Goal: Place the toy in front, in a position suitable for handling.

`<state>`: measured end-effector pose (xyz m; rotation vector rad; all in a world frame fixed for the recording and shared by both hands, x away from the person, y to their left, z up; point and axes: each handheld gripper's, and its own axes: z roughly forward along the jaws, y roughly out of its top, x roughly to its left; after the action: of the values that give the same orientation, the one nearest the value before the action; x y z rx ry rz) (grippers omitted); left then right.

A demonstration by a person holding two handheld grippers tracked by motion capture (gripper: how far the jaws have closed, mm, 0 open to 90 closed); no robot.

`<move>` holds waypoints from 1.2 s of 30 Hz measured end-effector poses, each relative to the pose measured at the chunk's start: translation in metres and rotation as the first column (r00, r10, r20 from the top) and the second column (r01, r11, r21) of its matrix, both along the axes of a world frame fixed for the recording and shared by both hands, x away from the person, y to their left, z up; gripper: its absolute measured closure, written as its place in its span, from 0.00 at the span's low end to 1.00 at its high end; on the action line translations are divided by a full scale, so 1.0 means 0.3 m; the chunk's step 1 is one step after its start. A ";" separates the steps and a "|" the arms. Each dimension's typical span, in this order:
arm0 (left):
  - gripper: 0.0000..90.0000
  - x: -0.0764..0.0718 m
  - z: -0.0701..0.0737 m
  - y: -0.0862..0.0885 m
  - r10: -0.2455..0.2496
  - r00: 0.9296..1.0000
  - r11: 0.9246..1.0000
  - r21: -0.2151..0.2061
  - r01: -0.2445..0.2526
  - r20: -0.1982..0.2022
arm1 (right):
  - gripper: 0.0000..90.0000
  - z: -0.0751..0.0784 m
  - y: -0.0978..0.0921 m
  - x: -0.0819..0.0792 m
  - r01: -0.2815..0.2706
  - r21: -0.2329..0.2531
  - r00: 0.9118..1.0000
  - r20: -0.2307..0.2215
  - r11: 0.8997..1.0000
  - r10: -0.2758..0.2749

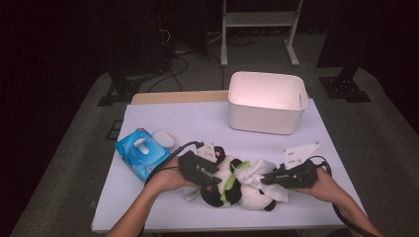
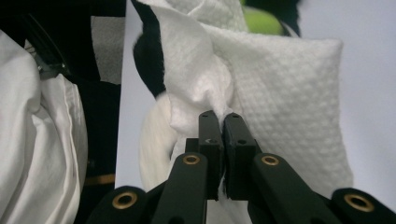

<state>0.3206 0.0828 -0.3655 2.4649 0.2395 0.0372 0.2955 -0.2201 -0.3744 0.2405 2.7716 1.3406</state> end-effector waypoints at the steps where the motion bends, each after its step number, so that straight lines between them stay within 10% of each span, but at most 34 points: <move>1: 0.67 -0.001 0.000 0.001 0.002 1.000 1.000 0.000 -0.002 0.001 | 0.96 0.004 0.021 -0.001 -0.012 -0.008 1.000 0.005 1.000 0.012; 11: 0.67 0.000 0.048 0.046 0.017 0.999 1.000 0.001 -0.017 0.036 | 0.97 -0.033 -0.027 0.001 0.021 -0.012 1.000 -0.023 1.000 -0.021; 22: 0.70 0.026 -0.010 0.031 0.023 0.999 0.999 -0.025 -0.024 -0.030 | 0.97 -0.047 -0.043 0.013 0.036 -0.007 0.999 -0.023 0.999 -0.036; 36: 0.72 0.031 -0.016 -0.119 -0.039 0.999 0.998 -0.056 0.037 -0.021 | 0.97 -0.029 -0.146 0.073 0.122 -0.044 0.992 -0.022 0.992 -0.123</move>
<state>0.3298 0.0471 -0.3704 2.4147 0.2003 -0.0124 0.3175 -0.2639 -0.3833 0.4210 2.7509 1.2573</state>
